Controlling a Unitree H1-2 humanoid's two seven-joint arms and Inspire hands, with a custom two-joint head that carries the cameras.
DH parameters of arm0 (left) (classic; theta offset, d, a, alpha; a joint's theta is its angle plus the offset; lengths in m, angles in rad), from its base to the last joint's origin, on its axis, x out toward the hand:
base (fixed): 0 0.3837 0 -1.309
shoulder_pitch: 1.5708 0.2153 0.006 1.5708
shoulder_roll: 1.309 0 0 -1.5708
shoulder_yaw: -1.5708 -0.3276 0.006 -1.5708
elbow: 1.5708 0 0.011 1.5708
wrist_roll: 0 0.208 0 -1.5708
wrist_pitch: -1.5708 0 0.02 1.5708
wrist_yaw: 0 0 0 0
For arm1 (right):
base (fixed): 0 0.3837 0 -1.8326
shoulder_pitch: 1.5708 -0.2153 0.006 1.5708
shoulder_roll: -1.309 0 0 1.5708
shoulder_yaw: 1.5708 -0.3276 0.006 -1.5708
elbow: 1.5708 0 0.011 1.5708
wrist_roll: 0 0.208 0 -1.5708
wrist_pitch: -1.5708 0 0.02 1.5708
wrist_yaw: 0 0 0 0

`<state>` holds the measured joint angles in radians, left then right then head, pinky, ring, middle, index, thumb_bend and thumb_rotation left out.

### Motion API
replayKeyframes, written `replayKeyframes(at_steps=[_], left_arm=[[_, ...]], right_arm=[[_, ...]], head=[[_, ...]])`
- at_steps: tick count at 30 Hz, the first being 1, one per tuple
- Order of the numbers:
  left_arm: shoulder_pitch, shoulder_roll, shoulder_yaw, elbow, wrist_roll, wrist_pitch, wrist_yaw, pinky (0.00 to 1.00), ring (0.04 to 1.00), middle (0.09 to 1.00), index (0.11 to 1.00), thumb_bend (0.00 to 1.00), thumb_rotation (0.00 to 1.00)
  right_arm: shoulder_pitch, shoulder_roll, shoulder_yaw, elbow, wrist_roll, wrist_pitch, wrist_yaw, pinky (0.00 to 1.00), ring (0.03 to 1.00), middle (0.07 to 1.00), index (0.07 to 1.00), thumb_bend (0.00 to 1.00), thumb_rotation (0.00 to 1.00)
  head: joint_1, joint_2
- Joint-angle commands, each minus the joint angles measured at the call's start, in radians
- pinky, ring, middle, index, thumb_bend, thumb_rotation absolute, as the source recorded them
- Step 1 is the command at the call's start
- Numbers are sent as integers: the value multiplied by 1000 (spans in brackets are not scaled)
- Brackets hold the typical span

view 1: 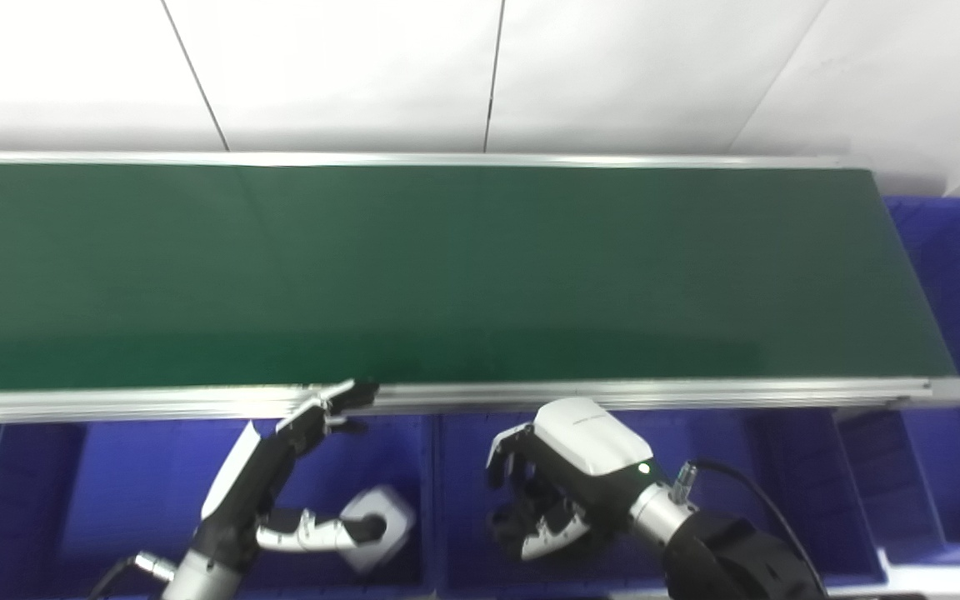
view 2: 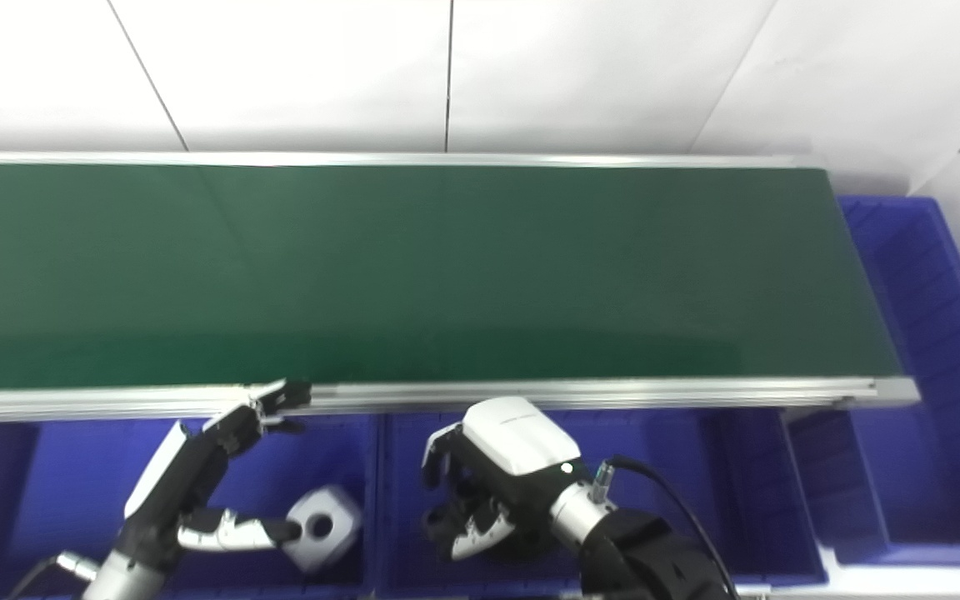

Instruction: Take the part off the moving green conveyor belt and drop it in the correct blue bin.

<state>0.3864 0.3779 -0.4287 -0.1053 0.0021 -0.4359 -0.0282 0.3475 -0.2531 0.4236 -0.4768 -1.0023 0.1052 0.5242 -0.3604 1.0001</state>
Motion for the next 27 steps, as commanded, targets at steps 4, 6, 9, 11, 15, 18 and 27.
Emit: replayKeyframes(at_steps=[4,6,9,11,15,18,27], left_arm=[[23,-21,55,-52,-27,-34,-76,713,839,884,822,791,417],[26,-31,72,-54,-33,-34,-100,713,840,884,824,787,413],[32,-42,95,-61,-31,-34,-129,701,838,889,828,781,412],[36,-49,108,-64,-35,-34,-147,700,839,891,829,786,415],[42,-62,130,-67,-27,-34,-170,721,839,886,829,794,421],[46,-70,142,-67,-26,-34,-185,732,836,881,833,796,425],[54,-92,178,-60,-50,-34,-239,719,839,885,827,790,403]], right_arm=[[-9,1,10,107,-11,-51,-155,266,341,457,550,507,0],[-15,0,14,153,-5,-49,-189,265,341,458,553,506,0],[-30,4,22,232,-12,-39,-244,258,353,452,547,507,0],[-35,11,25,257,-6,-27,-262,244,351,451,553,506,0],[-33,15,31,267,-4,-10,-275,435,556,511,498,517,0],[-8,16,31,194,10,28,-214,660,756,782,743,621,341],[94,16,20,58,109,-38,-286,719,833,861,870,722,572]], head=[[-7,11],[-10,13],[-12,18],[-10,19],[-13,19],[-13,19],[-13,12]])
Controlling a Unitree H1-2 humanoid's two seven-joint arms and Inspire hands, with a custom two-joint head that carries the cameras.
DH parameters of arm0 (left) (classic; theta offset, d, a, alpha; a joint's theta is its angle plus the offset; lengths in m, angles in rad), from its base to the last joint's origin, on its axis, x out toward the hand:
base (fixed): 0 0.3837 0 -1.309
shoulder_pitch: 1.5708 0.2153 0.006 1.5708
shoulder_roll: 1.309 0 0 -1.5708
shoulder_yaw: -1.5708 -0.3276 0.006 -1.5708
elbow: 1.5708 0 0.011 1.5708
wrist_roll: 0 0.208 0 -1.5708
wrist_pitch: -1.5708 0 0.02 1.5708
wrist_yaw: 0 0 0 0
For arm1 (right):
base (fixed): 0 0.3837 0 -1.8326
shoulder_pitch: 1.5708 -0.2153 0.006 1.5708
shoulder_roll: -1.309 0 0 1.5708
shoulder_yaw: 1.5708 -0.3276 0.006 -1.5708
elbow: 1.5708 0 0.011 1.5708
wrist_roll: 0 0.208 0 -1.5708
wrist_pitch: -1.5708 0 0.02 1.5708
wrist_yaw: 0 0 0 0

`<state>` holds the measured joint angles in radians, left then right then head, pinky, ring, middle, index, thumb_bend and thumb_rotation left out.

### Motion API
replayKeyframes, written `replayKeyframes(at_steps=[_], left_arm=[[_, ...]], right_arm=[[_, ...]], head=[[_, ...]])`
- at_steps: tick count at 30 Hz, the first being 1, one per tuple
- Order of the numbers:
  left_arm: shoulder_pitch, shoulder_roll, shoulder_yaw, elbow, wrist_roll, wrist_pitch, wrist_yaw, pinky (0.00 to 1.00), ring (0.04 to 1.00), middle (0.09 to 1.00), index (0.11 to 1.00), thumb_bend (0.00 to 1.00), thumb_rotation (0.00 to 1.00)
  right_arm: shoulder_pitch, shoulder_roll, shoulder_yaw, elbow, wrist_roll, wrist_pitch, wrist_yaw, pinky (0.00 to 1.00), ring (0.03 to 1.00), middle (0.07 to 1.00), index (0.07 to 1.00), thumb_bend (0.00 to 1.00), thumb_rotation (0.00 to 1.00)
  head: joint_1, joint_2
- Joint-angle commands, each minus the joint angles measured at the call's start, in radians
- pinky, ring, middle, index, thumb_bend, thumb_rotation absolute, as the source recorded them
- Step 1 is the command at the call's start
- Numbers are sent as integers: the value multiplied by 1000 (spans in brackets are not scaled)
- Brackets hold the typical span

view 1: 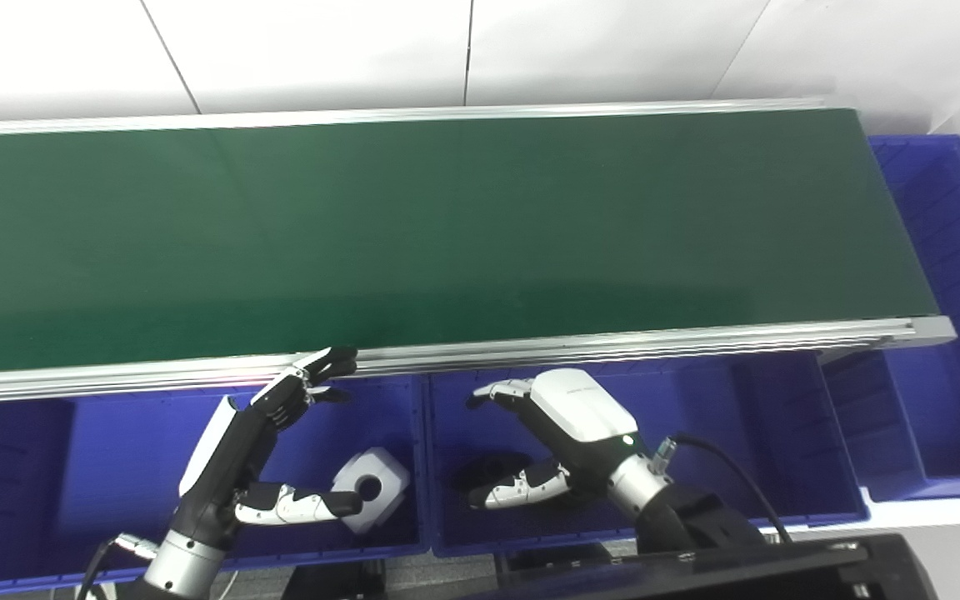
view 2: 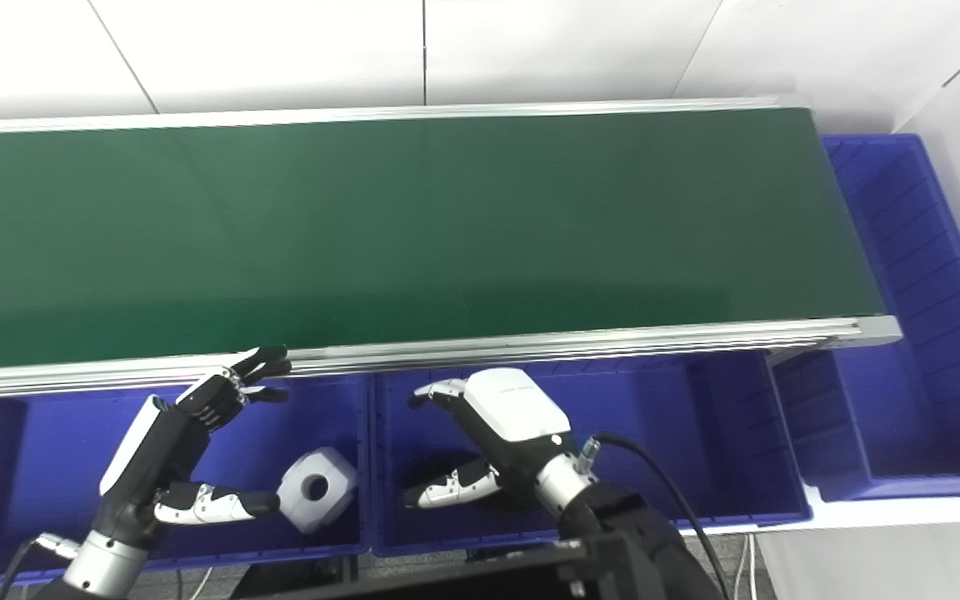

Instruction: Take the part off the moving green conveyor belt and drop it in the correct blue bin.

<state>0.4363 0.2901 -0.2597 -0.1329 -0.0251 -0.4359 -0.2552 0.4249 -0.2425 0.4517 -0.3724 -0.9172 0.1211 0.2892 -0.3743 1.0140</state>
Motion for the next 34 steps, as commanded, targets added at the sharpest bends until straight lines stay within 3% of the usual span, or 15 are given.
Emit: replayKeyframes(at_steps=[1,6,12,18,26,34], left_arm=[[5,-6,12,-32,-24,-34,-18,717,838,885,827,793,404],[3,-15,27,-22,-30,-34,-43,733,844,885,829,801,405],[7,-32,38,-7,-17,-34,-57,735,850,888,831,810,417],[24,-53,34,-3,-5,-34,-49,724,847,885,820,818,409],[32,-62,21,-7,43,-34,-23,770,852,893,839,792,415],[37,-53,-1,-4,64,-34,14,765,850,889,839,798,419]], right_arm=[[30,8,-10,-57,35,-68,-80,724,833,863,872,723,574],[87,44,-26,-75,153,-133,-198,685,795,858,864,701,551],[125,71,-40,-37,335,-232,-266,697,805,864,876,662,454],[152,86,-53,45,444,-333,-321,708,810,872,911,658,520],[153,98,-71,121,519,-443,-348,718,847,920,962,671,590],[157,109,-87,152,571,-464,-338,742,865,930,977,678,587]], head=[[1,-2],[13,-16],[57,-42],[137,-77],[158,-96],[170,-103]])
